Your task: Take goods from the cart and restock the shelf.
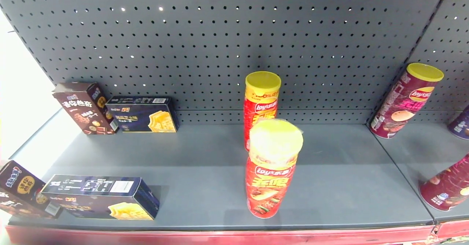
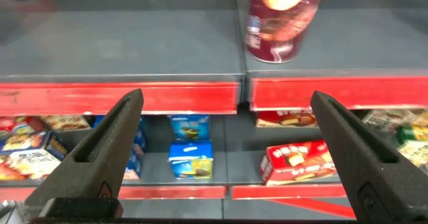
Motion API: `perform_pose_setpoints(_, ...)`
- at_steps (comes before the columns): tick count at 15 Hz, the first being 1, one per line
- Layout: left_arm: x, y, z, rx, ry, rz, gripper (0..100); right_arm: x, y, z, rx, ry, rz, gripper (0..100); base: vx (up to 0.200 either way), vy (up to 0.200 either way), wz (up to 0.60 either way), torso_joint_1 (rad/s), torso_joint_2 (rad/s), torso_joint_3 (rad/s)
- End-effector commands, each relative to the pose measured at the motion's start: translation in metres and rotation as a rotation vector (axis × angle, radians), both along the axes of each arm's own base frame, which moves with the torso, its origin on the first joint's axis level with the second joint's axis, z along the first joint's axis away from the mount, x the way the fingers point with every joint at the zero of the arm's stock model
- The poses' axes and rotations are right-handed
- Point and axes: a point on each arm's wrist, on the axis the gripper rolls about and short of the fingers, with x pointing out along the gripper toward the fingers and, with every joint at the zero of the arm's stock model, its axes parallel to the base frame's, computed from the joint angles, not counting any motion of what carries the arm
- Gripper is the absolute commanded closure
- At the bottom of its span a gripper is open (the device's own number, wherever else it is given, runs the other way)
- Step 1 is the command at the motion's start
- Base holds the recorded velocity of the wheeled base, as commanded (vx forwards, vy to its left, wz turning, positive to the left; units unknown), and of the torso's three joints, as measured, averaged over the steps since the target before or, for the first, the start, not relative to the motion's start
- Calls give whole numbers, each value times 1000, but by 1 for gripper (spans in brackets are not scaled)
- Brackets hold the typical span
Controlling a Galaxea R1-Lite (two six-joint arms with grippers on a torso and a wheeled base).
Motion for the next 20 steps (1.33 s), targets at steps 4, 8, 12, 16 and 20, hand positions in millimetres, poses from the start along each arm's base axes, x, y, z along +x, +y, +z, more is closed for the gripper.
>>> perform_pose_setpoints(4, 0, 1, 0, 1, 0, 29, 0, 0, 0, 0, -1, 2, 1, 0, 0, -50, 0, -1, -1, 2)
perform_pose_setpoints(8, 0, 1, 0, -7, 1, 27, 0, 0, 0, 0, 0, 3, 1, 0, 0, 0, 0, 0, 0, 0)
perform_pose_setpoints(12, 0, 0, 0, -3, 1, 24, 0, 0, 0, 0, -1, 3, 1, 0, 0, 0, 0, 0, 0, 0)
perform_pose_setpoints(16, 0, 1, 0, -4, 0, 25, 0, 0, 0, 0, 0, 3, 1, 0, 0, 0, 0, 0, 0, 0)
perform_pose_setpoints(20, 0, 0, 0, -4, 0, 24, 0, 0, 0, 0, -1, 3, -1, 0, 0, 0, 0, 0, 0, 0)
